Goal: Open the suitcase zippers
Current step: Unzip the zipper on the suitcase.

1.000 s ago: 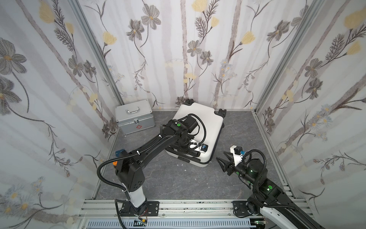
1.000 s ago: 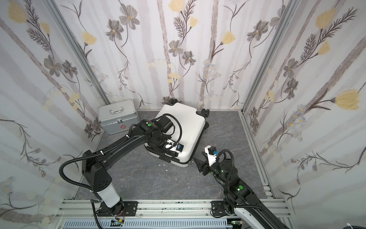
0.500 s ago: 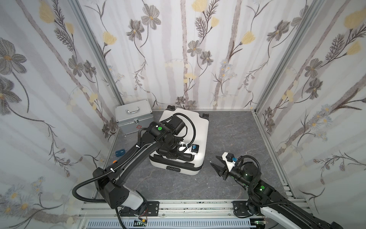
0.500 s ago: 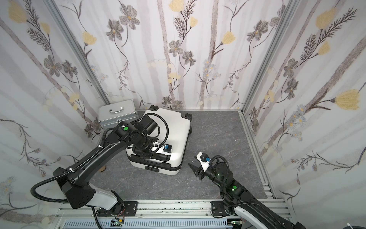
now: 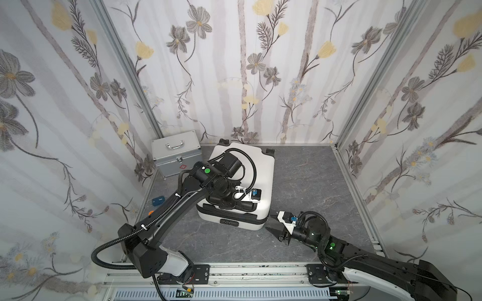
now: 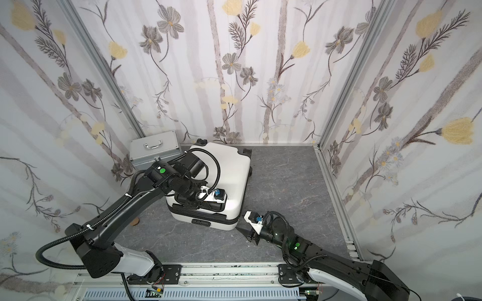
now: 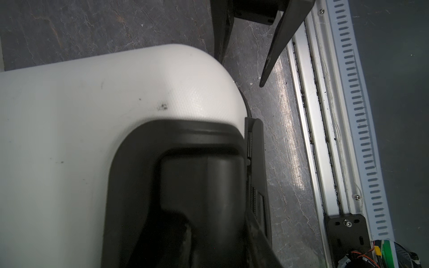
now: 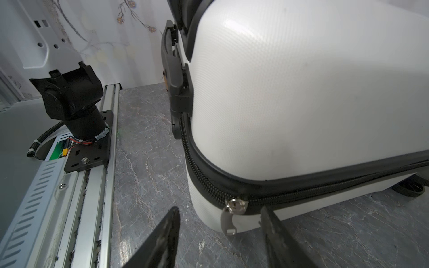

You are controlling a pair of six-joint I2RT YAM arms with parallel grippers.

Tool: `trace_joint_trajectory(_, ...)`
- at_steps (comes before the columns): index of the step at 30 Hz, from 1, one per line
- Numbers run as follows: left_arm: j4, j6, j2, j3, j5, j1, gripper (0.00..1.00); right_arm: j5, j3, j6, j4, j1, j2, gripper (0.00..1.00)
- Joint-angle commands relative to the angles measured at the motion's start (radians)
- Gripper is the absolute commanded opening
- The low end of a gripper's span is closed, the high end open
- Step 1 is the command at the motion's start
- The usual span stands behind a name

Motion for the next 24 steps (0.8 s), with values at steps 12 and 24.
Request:
trace_joint_trajectory(12, 0.164, -0.012, -0.019, 0.01, 0.055, 0.003, 0.09, 0.151, -0.004, 0.102, 0.116, 0.015, 0.057, 0.47)
trace_joint_trajectory(24, 0.169, -0.016, -0.033, 0.004, 0.078, 0.003, 0.09, 0.128, 0.01, 0.081, 0.164, 0.015, 0.134, 0.26)
